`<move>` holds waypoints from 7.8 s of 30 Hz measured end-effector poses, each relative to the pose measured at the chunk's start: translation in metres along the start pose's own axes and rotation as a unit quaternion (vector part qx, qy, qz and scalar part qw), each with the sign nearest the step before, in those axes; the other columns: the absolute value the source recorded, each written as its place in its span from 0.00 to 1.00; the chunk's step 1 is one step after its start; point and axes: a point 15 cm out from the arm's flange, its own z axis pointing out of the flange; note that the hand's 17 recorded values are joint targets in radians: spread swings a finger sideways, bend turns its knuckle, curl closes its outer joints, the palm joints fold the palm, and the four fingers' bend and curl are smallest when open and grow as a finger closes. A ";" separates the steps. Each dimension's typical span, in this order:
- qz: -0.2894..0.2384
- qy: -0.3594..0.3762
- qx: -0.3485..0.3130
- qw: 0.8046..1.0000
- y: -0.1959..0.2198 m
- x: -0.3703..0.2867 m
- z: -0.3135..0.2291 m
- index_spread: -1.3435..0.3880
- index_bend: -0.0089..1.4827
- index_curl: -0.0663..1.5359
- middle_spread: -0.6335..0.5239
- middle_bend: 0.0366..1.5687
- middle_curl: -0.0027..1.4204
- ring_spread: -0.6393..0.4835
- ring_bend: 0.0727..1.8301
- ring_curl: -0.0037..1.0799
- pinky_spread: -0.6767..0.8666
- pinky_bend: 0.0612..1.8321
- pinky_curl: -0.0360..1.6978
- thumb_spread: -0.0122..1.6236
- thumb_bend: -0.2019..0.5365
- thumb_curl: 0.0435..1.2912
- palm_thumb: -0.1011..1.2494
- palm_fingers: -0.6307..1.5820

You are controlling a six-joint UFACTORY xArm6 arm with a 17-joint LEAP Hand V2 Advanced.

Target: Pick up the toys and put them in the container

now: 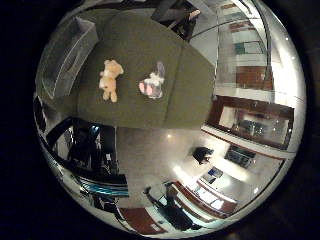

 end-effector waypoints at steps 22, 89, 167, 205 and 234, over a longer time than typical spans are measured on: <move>0.170 -0.047 -0.043 0.983 -0.016 0.129 0.181 0.69 0.11 0.21 0.73 0.11 0.23 0.78 0.19 0.23 0.68 0.34 0.05 0.67 0.24 0.18 0.34 0.32; 0.224 -0.029 -0.063 0.972 0.013 0.133 0.296 0.62 0.76 0.52 0.42 0.84 0.50 0.39 0.76 0.60 0.33 0.85 0.31 0.63 0.26 0.33 0.86 0.80; -0.127 -0.044 0.089 0.987 -0.026 -0.365 -0.047 0.62 0.74 0.56 0.43 0.88 0.47 0.38 0.74 0.69 0.31 0.72 0.55 0.58 0.26 0.57 0.87 0.80; -0.167 -0.034 0.084 0.982 -0.059 -0.351 0.048 0.51 0.26 0.46 0.33 0.54 0.41 0.39 0.56 0.47 0.45 0.57 0.38 0.69 0.23 0.33 0.48 0.40; -0.022 -0.036 0.039 0.998 -0.008 -0.110 0.051 0.63 0.19 0.30 0.60 0.23 0.25 0.72 0.24 0.21 0.73 0.35 0.16 0.67 0.24 0.20 0.40 0.35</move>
